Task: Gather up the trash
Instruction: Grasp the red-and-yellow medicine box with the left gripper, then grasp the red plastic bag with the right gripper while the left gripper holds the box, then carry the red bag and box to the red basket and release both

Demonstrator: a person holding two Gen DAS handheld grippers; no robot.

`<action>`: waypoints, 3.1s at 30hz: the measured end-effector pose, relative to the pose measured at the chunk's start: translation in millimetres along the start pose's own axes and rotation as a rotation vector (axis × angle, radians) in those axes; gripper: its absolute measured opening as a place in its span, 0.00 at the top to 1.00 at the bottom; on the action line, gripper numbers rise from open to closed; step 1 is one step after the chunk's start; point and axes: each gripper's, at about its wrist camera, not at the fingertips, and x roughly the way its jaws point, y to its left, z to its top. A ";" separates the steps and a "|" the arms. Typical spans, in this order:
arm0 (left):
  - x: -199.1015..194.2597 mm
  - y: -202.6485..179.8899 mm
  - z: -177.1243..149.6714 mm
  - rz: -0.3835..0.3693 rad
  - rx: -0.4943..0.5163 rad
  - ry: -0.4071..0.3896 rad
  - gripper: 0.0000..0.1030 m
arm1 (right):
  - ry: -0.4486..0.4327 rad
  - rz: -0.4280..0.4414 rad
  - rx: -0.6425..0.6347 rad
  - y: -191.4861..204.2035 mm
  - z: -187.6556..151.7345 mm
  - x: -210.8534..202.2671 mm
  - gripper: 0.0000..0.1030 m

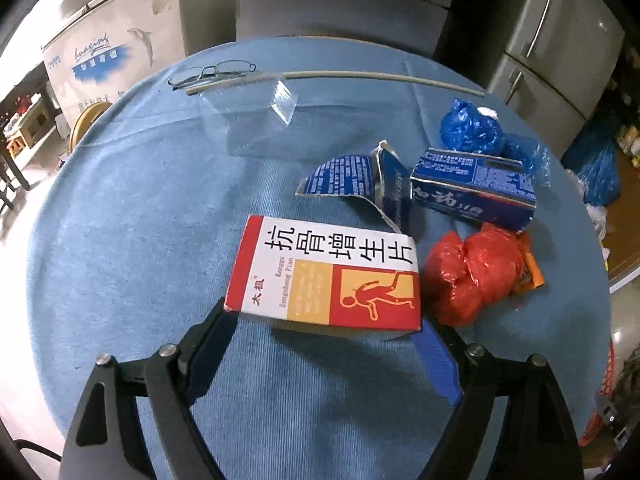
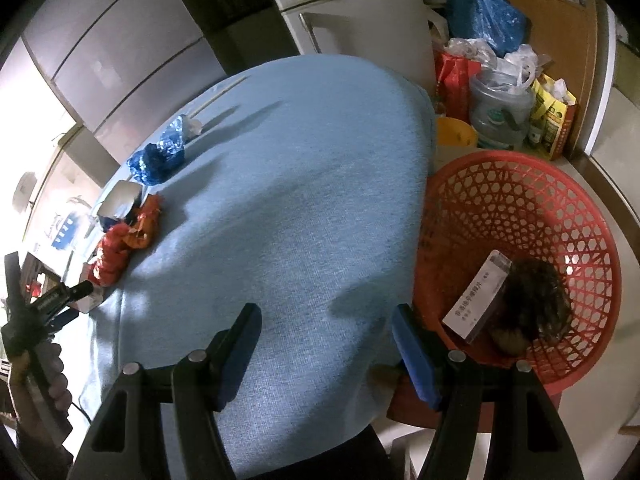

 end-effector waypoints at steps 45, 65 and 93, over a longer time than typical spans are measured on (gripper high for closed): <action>-40.6 38.4 -46.0 0.013 -0.073 -0.086 0.19 | 0.129 0.365 -0.165 245.4 43.6 120.0 0.57; -61.0 -2.0 -50.2 0.013 0.018 -0.119 0.19 | -0.022 0.369 -0.094 117.8 23.9 15.2 0.57; -88.2 -190.2 -71.2 -0.228 0.402 -0.134 0.19 | -0.204 0.094 0.211 -91.5 5.7 -65.7 0.57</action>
